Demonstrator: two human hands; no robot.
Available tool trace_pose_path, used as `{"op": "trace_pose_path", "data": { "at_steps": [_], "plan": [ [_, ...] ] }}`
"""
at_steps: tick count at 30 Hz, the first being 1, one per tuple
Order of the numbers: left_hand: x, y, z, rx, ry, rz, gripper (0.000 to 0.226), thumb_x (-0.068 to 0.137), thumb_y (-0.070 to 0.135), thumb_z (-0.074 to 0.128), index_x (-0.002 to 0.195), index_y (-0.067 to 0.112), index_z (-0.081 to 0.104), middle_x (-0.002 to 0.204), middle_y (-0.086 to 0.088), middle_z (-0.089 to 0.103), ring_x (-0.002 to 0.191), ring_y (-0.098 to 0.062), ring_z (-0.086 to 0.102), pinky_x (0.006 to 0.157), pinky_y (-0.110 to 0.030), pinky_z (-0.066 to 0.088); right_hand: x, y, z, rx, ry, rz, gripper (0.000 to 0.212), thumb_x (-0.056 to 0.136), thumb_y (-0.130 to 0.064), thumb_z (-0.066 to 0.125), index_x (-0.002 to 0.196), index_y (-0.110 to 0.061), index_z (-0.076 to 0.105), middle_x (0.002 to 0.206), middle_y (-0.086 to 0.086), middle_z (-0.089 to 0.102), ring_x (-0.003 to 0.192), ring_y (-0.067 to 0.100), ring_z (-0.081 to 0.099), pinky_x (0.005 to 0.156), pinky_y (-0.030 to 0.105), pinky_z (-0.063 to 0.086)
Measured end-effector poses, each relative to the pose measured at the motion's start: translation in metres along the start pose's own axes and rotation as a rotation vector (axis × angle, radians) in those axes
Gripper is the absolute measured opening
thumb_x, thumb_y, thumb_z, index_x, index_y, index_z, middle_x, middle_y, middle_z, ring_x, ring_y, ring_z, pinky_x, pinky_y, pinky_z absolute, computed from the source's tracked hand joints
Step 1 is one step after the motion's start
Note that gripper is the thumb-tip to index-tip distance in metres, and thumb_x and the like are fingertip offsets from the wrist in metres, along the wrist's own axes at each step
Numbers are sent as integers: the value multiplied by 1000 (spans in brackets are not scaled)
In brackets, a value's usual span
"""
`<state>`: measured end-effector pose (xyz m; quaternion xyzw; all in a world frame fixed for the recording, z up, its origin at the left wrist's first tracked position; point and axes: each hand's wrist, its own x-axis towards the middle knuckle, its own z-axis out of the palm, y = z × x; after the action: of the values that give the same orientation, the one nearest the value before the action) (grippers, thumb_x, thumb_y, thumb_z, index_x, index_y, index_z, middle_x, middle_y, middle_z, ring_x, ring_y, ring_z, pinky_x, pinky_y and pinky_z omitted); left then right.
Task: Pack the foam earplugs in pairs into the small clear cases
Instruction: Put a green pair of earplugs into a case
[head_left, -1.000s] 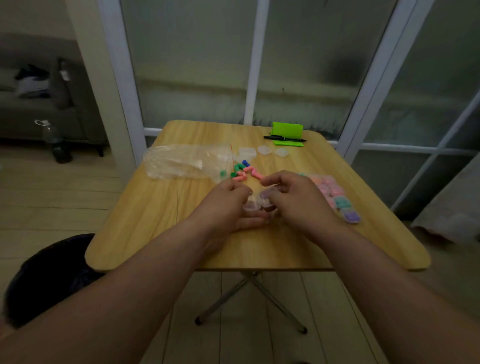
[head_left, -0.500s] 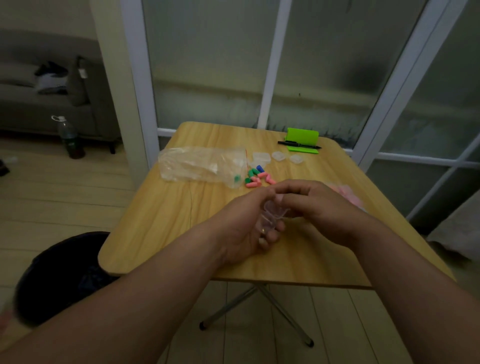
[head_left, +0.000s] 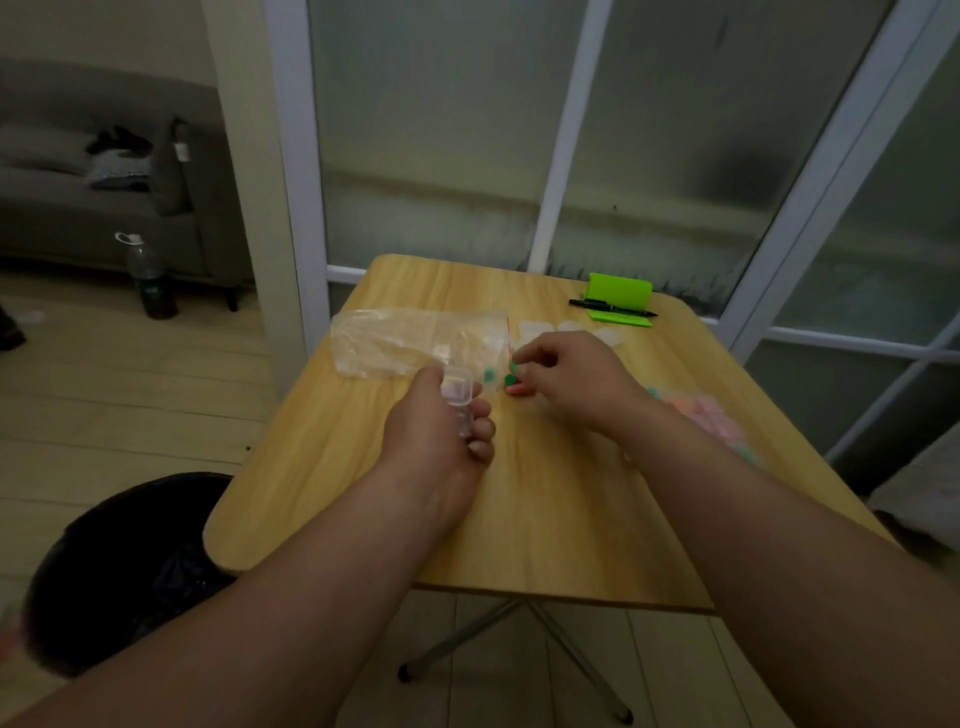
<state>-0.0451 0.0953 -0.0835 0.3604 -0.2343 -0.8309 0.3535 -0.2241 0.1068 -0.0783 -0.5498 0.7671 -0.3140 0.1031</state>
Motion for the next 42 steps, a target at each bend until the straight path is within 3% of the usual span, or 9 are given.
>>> {"op": "trace_pose_path", "data": {
  "at_steps": [5,12,17,23,25,28,34,39,42],
  "plan": [
    [2,1,1,-10,4,-1,38,105,44,43,91,14,61,60,0,52,48,-11,39,42,-21,24,17,-6,17,-165,15,-32,28,94,-31,71,120,-23,78,87,-9,69,91,15,70,80,30,50],
    [4,4,2,3,8,-3,42,106,45,43,89,12,62,62,-1,52,49,-11,39,41,-20,25,27,-6,29,-229,-32,-26,10,85,-30,70,88,-34,79,88,-12,74,89,14,69,81,37,58],
    [5,3,2,17,2,-16,41,106,46,42,90,13,61,62,-1,51,49,-10,39,41,-20,25,24,-4,32,-247,47,-94,17,96,-30,64,97,-26,81,96,0,73,91,22,67,74,35,49],
    [3,6,1,35,2,-34,41,107,45,40,99,11,61,64,-2,53,50,-11,41,47,-22,27,12,-6,15,15,142,-68,13,103,-28,67,101,-24,79,99,-5,73,65,1,72,73,24,60],
    [4,5,2,51,-9,-42,42,109,45,38,105,10,62,64,-2,53,50,-11,42,48,-22,29,-1,-7,5,19,189,-68,13,104,-25,66,102,-24,79,94,-12,72,76,-5,70,71,12,50],
    [3,2,7,78,-48,-75,45,110,47,35,109,11,61,65,-2,54,50,-11,44,49,-21,31,-24,-1,-7,67,268,-53,16,103,-25,67,108,-23,81,101,-14,75,98,5,68,83,26,50],
    [-3,-11,14,85,-148,-142,52,111,50,34,117,10,67,77,-6,62,59,-13,53,47,-21,45,-80,-16,-16,109,282,-158,13,101,-26,69,108,-24,80,100,-14,74,93,1,66,80,19,51],
    [-8,-21,21,-8,-204,-135,51,111,48,38,135,10,63,120,-13,76,111,-26,73,99,-40,56,-93,-31,-12,-205,244,-298,11,100,-33,66,100,-26,74,91,-10,59,89,10,54,78,34,47],
    [-13,-24,25,-23,-242,-146,53,113,44,36,136,5,63,127,-18,73,119,-29,70,107,-43,52,-94,-32,-10,-395,189,-350,16,99,-38,62,98,-25,71,92,-6,54,92,15,49,79,39,46]
  ]
}}
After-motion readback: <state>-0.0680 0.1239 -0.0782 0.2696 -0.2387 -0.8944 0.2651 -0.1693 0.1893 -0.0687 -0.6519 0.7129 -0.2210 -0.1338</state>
